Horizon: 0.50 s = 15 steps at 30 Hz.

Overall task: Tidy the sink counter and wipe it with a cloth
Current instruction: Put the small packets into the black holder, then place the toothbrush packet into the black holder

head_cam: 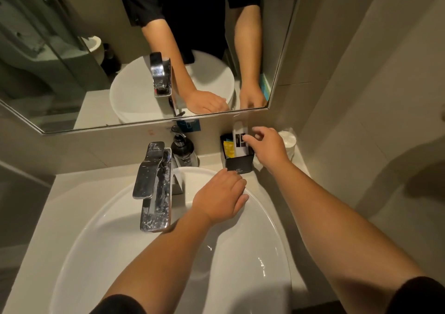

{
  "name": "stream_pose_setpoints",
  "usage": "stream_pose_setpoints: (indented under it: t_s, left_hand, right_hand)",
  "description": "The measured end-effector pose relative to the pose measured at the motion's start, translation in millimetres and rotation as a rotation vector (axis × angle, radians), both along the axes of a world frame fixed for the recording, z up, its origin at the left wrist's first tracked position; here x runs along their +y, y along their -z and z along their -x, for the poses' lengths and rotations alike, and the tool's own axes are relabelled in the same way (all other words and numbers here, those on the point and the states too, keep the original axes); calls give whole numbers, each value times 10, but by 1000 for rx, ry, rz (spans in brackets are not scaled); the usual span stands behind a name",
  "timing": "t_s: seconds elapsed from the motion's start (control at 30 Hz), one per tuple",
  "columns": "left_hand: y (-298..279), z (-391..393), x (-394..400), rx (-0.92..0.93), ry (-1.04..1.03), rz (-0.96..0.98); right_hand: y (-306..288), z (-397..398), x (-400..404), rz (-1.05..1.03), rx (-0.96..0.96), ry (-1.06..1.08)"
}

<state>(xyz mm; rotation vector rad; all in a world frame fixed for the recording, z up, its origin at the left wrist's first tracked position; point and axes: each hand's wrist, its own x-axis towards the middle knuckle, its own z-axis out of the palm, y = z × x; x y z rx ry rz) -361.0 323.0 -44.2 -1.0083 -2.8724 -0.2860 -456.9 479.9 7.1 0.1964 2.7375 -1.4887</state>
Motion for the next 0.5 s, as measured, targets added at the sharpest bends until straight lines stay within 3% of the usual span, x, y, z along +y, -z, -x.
stream_pose_setpoints:
  t_s: [0.07,0.17,0.33,0.5]
  left_hand:
    - [-18,0,6,-2,3,5]
    - [-17,8,7,18,13,-1]
    - [9,9,16,35,3,-5]
    - [15,-5,26,25,-20,-8]
  right_hand:
    - [-62,-245,174,-21,38,77]
    - [8,-913,642,-268,77,226]
    - [314,-1830,1198,-759,-260,131]
    - [467,-2041,1218,-896,-390,77]
